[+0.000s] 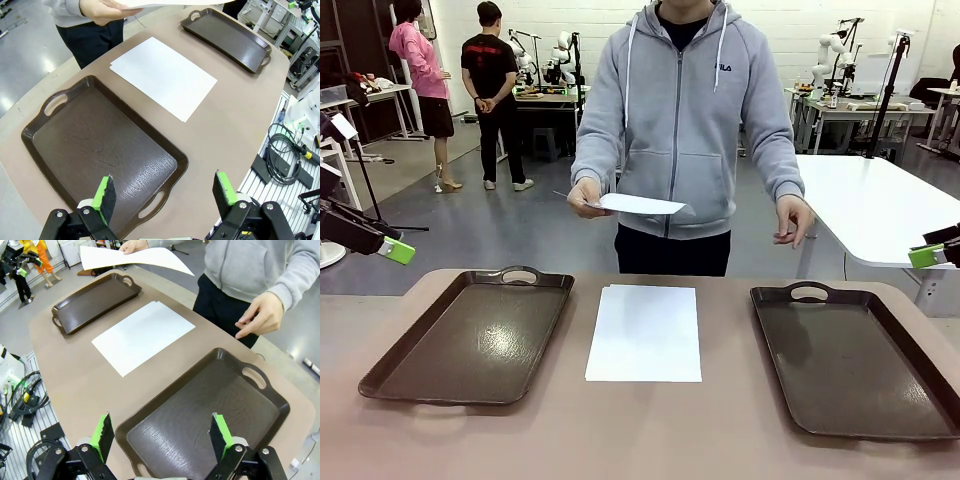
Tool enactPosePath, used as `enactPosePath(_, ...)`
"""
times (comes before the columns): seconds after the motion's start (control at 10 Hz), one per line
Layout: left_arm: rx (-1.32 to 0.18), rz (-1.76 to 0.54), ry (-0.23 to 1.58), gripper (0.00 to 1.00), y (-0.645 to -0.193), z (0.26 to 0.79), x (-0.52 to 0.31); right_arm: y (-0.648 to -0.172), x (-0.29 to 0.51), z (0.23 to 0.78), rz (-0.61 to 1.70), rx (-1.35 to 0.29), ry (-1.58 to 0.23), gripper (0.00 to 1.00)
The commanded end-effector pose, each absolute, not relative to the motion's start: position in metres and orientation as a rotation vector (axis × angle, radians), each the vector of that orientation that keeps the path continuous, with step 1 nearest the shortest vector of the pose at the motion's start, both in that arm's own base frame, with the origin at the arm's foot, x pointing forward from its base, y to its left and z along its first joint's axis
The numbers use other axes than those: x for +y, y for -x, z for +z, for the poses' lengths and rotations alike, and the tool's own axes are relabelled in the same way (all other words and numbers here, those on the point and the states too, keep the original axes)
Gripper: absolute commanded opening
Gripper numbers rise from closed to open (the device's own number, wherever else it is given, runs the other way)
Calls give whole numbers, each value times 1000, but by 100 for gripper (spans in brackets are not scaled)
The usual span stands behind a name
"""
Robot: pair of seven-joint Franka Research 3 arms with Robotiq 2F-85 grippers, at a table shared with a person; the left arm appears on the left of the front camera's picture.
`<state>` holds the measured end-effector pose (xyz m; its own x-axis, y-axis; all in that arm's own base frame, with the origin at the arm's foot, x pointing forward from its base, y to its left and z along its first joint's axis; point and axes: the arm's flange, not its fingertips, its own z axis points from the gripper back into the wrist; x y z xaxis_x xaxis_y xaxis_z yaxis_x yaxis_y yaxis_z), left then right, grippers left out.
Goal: Sort the A4 documents.
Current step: Receive the A4 Paper.
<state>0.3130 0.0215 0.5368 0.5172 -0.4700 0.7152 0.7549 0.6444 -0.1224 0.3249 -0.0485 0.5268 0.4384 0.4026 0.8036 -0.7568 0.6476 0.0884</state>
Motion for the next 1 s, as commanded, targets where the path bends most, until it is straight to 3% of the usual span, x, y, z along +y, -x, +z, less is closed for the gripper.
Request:
enactPosePath(0.0,-713,-786,465,100,-314,536,23,-327,-50,525,768,-845,-496,100)
enactPosePath(0.9,-713,-786,465,100,-314,536,23,-327,-50,525,768,-845,-496,100)
